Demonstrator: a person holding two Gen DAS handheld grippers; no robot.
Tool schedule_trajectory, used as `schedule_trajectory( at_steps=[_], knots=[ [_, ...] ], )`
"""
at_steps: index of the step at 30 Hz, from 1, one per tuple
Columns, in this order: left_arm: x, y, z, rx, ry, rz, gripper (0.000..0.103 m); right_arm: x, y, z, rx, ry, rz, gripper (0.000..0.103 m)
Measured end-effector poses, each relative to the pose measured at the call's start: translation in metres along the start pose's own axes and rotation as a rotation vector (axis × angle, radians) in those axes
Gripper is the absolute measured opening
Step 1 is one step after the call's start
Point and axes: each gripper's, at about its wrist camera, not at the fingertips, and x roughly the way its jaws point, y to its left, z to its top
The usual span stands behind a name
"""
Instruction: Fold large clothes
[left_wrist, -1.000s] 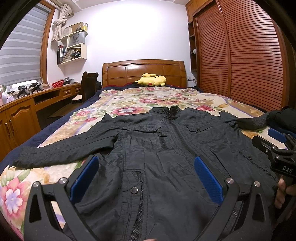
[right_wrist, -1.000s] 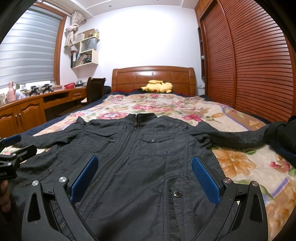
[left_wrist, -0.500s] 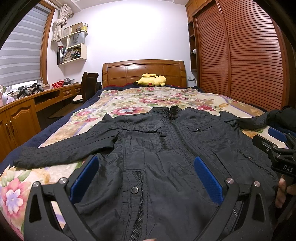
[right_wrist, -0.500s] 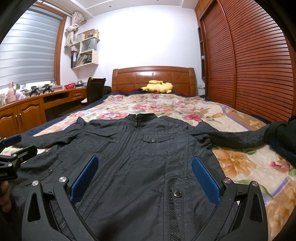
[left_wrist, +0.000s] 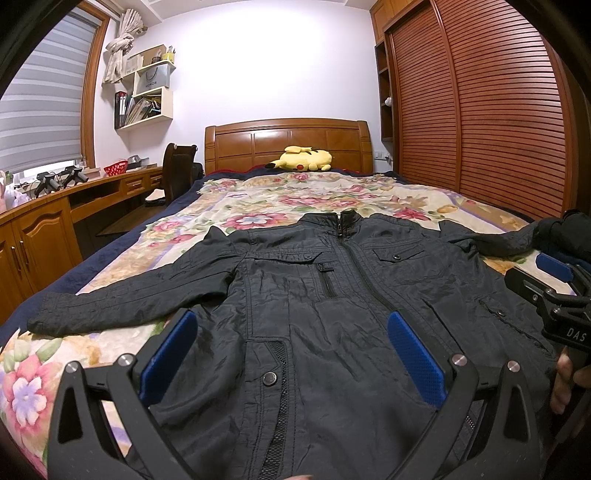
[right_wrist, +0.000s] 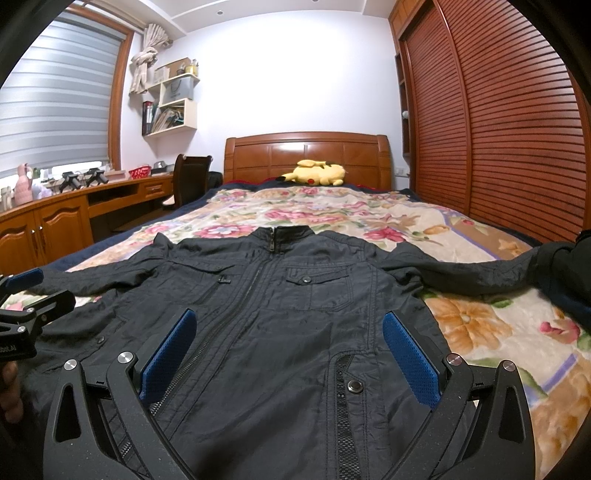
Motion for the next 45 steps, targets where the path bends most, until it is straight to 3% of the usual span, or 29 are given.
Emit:
schedule_trajectory(
  at_steps=[18, 31, 45],
  knots=[
    [-0.006, 0.016, 0.008, -0.007, 0.018, -0.003, 0.103, -0.012, 0.013, 0.014, 0.0, -0.001, 0.054, 0.103],
    [-0.009, 0.062, 0.023, 0.003, 0.083, 0.05, 0.103, -0.003, 0.049, 0.042, -0.055, 0.008, 0.144, 0.103],
    [0.003, 0.138, 0.031, -0.055, 0.123, 0.104, 0.103, 0.049, 0.111, 0.072, -0.083, 0.047, 0.275, 0.103]
  ],
)
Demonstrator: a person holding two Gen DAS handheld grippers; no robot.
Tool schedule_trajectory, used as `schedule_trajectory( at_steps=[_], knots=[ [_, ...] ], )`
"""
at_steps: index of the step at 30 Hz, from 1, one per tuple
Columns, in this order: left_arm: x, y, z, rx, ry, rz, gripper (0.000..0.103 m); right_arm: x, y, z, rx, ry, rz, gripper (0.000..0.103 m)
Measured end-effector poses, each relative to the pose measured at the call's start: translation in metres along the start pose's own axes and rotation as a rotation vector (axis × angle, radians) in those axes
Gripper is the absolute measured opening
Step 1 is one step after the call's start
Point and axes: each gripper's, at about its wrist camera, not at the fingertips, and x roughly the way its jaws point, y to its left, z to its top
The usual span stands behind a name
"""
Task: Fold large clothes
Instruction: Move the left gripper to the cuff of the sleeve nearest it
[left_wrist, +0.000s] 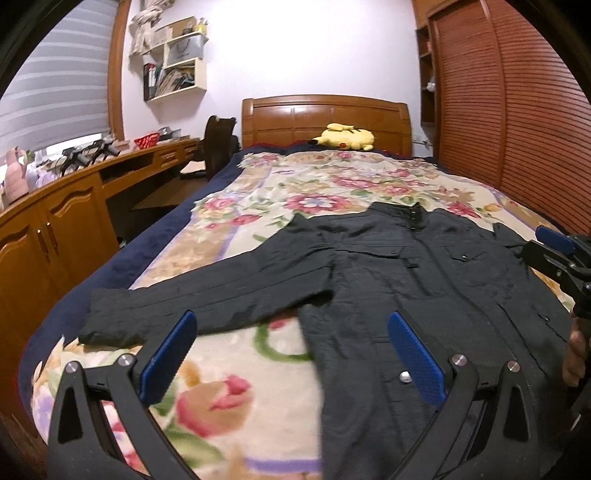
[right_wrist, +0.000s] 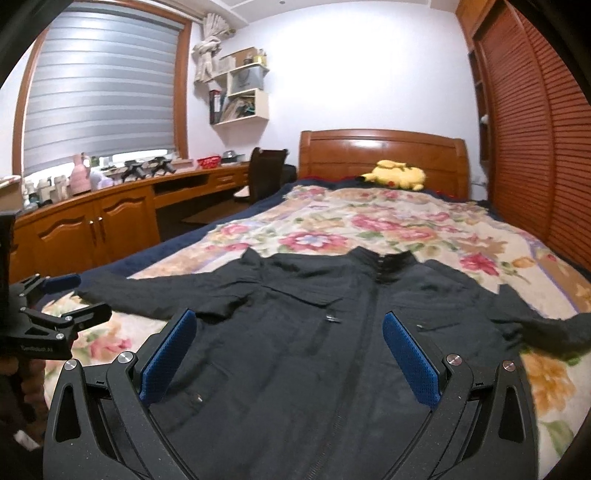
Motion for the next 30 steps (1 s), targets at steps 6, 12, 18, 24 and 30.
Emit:
schedule_trajectory(
  at_steps=[6, 12, 18, 24, 30],
  knots=[
    [0.014, 0.039, -0.004, 0.0, 0.037, 0.026, 0.103, 0.032, 0.026, 0.002, -0.026, 0.03, 0.054, 0.103],
    [0.032, 0.08, -0.012, 0.015, 0.089, 0.076, 0.103, 0.052, 0.047, -0.004, -0.078, 0.048, 0.097, 0.102],
    [0.052, 0.124, -0.017, -0.022, 0.149, 0.102, 0.101, 0.069, 0.051, -0.011, -0.08, 0.096, 0.149, 0.102],
    [0.073, 0.172, -0.012, -0.112, 0.197, 0.139, 0.095, 0.08, 0.053, -0.019, -0.078, 0.144, 0.182, 0.102],
    [0.085, 0.215, -0.012, -0.166, 0.229, 0.201, 0.086, 0.079, 0.053, -0.021, -0.077, 0.157, 0.189, 0.102]
  ],
)
